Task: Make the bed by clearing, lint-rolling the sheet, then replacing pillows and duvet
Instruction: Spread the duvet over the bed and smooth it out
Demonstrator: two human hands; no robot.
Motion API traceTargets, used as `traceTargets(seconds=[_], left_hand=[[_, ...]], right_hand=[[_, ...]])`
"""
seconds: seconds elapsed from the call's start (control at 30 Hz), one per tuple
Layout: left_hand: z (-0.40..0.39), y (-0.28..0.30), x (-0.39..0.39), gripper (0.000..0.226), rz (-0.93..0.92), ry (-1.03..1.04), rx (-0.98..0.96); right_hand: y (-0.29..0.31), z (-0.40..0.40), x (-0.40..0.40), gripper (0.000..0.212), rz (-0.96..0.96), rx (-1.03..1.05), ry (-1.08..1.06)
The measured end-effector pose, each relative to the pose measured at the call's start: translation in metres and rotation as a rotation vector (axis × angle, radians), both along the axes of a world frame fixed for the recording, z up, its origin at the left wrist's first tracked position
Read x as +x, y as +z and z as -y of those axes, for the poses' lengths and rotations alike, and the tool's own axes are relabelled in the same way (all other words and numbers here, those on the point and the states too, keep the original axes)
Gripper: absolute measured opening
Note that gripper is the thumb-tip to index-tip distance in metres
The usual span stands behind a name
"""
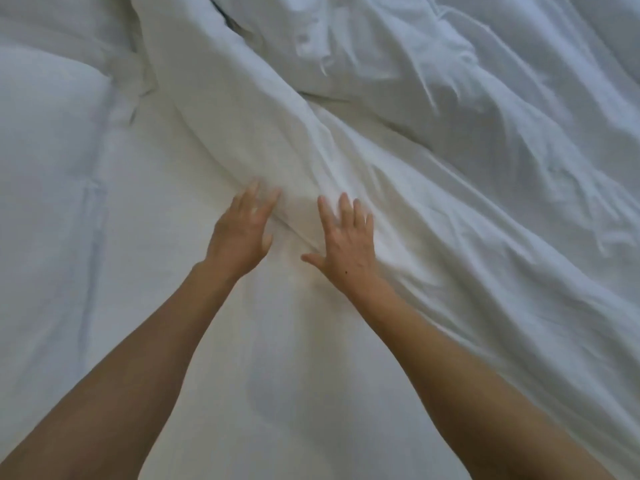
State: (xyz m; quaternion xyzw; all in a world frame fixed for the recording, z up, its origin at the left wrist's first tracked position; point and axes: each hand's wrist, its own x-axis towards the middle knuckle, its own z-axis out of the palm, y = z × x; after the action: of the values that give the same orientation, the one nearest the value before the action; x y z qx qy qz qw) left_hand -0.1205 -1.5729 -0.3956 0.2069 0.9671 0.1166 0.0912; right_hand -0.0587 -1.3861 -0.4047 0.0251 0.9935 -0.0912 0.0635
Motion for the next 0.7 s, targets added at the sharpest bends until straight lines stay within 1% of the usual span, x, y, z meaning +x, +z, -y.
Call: traceTargets(seconds=[0.07, 0.13, 0.2, 0.23, 0.3, 0.37, 0.43, 0.5, 0.6, 0.67, 0.7], left_hand=[[-0.013, -0.015, -0.035, 0.082, -0.032, -0.043, -0.074], [-0.025, -0.029, -0.066, 0.089, -0.027, -0.098, -0.231], [-0.031, -0.049, -0.093, 0.092, 0.006, -0.137, -0.324], [-0.032, -0.058, -0.104, 0.093, 0.008, -0.15, -0.321], [-0.03, -0.073, -0.121, 0.09, -0.033, -0.18, -0.244], [-0.029, -0.083, -0.128, 0.08, -0.127, -0.212, -0.174], [-0.036, -0.085, -0.13, 0.067, -0.221, -0.216, -0.132], [-0.047, -0.077, -0.128, 0.054, -0.259, -0.223, -0.089], [-0.052, -0.06, -0.122, 0.039, -0.18, -0.195, -0.03], [-0.038, -0.051, -0.103, 0.043, -0.128, -0.216, -0.039], [-0.027, -0.047, -0.084, 0.05, -0.1, -0.23, -0.047]], right_hand=[[-0.018, -0.009, -0.024, 0.111, 0.1, 0.024, -0.03], [-0.04, -0.018, -0.039, 0.111, 0.191, 0.049, -0.041], [-0.061, -0.024, -0.05, 0.104, 0.158, 0.063, -0.063], [-0.068, -0.026, -0.055, 0.099, 0.112, 0.066, -0.082], [-0.08, -0.028, -0.064, 0.087, -0.001, 0.042, -0.117], [-0.088, -0.03, -0.068, 0.077, -0.096, 0.012, -0.135], [-0.087, -0.032, -0.074, 0.063, -0.134, -0.007, -0.147], [-0.077, -0.035, -0.083, 0.049, -0.098, -0.01, -0.164], [-0.061, -0.037, -0.092, 0.032, -0.022, 0.051, -0.124], [-0.05, -0.03, -0.077, 0.029, 0.036, 0.012, -0.096], [-0.044, -0.024, -0.062, 0.029, 0.085, -0.047, -0.095]])
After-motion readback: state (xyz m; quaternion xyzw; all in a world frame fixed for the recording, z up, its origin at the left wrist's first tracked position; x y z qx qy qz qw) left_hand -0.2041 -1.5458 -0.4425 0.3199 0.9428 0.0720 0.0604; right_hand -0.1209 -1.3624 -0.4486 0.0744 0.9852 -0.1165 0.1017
